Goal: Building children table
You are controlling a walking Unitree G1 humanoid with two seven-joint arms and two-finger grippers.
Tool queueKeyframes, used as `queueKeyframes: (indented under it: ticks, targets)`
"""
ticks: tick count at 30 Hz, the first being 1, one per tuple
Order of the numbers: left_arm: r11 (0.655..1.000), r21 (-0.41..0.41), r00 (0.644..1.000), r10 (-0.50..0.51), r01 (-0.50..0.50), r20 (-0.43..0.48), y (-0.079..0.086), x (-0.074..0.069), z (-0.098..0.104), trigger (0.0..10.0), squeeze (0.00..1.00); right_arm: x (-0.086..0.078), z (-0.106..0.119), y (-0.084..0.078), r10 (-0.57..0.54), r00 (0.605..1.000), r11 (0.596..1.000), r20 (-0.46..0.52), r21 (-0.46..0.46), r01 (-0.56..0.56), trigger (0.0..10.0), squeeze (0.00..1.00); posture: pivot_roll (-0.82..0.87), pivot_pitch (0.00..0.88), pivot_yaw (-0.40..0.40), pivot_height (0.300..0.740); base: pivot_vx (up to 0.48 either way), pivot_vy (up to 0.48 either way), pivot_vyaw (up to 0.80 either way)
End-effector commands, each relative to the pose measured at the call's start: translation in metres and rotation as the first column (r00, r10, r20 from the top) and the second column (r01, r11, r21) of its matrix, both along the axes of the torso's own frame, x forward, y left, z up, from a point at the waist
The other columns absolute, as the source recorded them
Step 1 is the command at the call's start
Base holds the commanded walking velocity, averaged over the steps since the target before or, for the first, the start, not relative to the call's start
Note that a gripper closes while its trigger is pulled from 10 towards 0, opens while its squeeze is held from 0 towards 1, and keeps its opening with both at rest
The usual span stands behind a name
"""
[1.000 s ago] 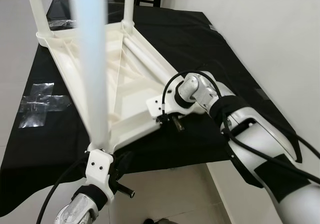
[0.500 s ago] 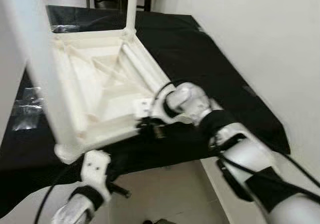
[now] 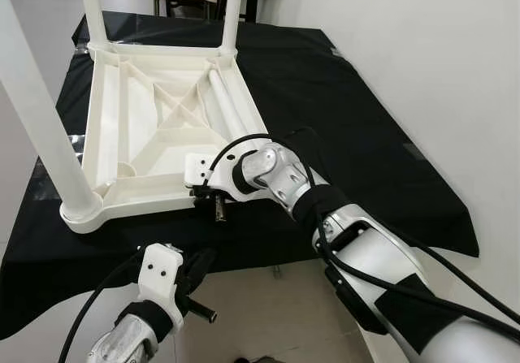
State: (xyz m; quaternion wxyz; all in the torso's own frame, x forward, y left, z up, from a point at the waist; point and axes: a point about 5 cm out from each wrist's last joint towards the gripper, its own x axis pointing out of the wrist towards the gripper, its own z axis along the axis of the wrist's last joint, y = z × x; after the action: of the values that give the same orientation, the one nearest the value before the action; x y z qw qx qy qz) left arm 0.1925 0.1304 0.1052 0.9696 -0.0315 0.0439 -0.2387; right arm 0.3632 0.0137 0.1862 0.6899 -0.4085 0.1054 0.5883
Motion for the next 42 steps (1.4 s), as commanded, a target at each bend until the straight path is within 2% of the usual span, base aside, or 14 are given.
queueKeyframes:
  ticks: [1,5,6,11,13,21,23,24,25,27,28,30,34,42]
  targets:
    - [1.000,0.000,1.000,-0.009,0.009,-0.006,-0.001,-0.001,-0.001,10.0,0.00,0.007,0.011,0.004,-0.121,0.991,0.982,0.054,0.151,0.111,10.0,0.00,0.09,0.117,-0.202,0.740,0.000,0.000,0.00]
    - [1.000,0.001,1.000,-0.008,0.008,-0.005,-0.001,-0.001,-0.001,10.0,0.00,0.003,0.016,0.012,-0.104,0.995,0.965,-0.012,0.241,0.103,10.0,0.00,0.09,0.116,-0.201,0.740,0.000,0.000,0.00]
    - [1.000,0.002,1.000,-0.008,0.008,-0.005,-0.001,-0.001,-0.001,10.0,0.00,0.002,0.019,0.014,-0.097,0.994,0.952,-0.043,0.287,0.106,10.0,1.00,0.09,0.115,-0.198,0.740,0.000,0.000,0.00]
    - [1.000,0.008,1.000,0.004,-0.004,0.002,0.002,0.001,0.000,10.0,0.00,0.002,0.031,0.004,-0.054,0.993,0.876,-0.100,0.473,0.095,10.0,1.00,0.08,0.112,-0.187,0.740,0.000,0.000,0.00]
    - [1.000,0.013,0.999,0.028,-0.028,0.017,0.007,0.005,0.003,10.0,0.00,0.002,0.035,-0.016,-0.031,0.995,0.828,-0.094,0.556,0.078,10.0,1.00,0.07,0.109,-0.175,0.740,0.000,0.000,0.00]
    - [0.997,0.033,0.997,0.067,-0.069,0.043,0.016,0.012,0.006,10.0,0.00,-0.001,0.039,-0.060,-0.058,0.994,0.762,-0.088,0.639,0.101,10.0,1.00,0.04,0.104,-0.145,0.740,0.000,0.000,0.00]
    - [0.996,0.043,0.996,0.074,-0.076,0.048,0.017,0.014,0.006,10.0,0.00,-0.001,0.039,-0.068,-0.090,0.993,0.753,-0.079,0.647,0.120,10.0,0.91,0.04,0.104,-0.145,0.740,0.000,0.000,0.00]
    - [0.994,0.061,0.995,0.087,-0.090,0.057,0.020,0.018,0.007,10.0,0.00,0.000,0.039,-0.082,-0.166,0.984,0.733,-0.070,0.658,0.170,10.0,0.63,0.03,0.099,-0.132,0.740,0.000,0.000,0.00]
    - [0.994,0.061,0.995,0.087,-0.090,0.057,0.020,0.018,0.007,10.0,0.00,0.000,0.039,-0.082,-0.166,0.984,0.733,-0.070,0.658,0.170,10.0,0.63,0.03,0.099,-0.132,0.740,0.000,0.000,0.00]
    - [0.988,0.094,0.991,0.116,-0.122,0.070,0.027,0.026,0.007,10.0,0.00,-0.001,0.037,-0.110,-0.287,0.957,0.697,-0.051,0.673,0.245,10.0,0.00,0.02,0.093,-0.102,0.740,0.000,0.000,0.00]
    - [0.986,0.103,0.989,0.126,-0.133,0.073,0.030,0.029,0.006,10.0,0.00,-0.004,0.034,-0.122,-0.328,0.944,0.692,-0.040,0.670,0.269,10.0,0.00,0.01,0.094,-0.098,0.740,0.000,0.000,0.00]
    - [0.984,0.110,0.989,0.129,-0.137,0.074,0.032,0.031,0.006,10.0,0.00,-0.008,0.029,-0.130,-0.348,0.937,0.706,-0.022,0.652,0.277,10.0,0.00,0.01,0.093,-0.090,0.740,0.000,0.000,0.00]
    - [0.983,0.124,0.990,0.124,-0.132,0.072,0.034,0.035,0.005,10.0,0.00,-0.025,0.005,-0.144,-0.342,0.939,0.816,0.035,0.507,0.278,10.0,0.00,0.00,0.089,-0.076,0.740,0.000,0.000,0.00]
    - [0.983,0.131,0.990,0.121,-0.129,0.072,0.034,0.037,0.004,10.0,0.00,-0.030,-0.006,-0.148,-0.374,0.926,0.835,0.050,0.452,0.313,10.0,0.00,0.01,0.081,-0.072,0.740,0.000,0.000,0.00]
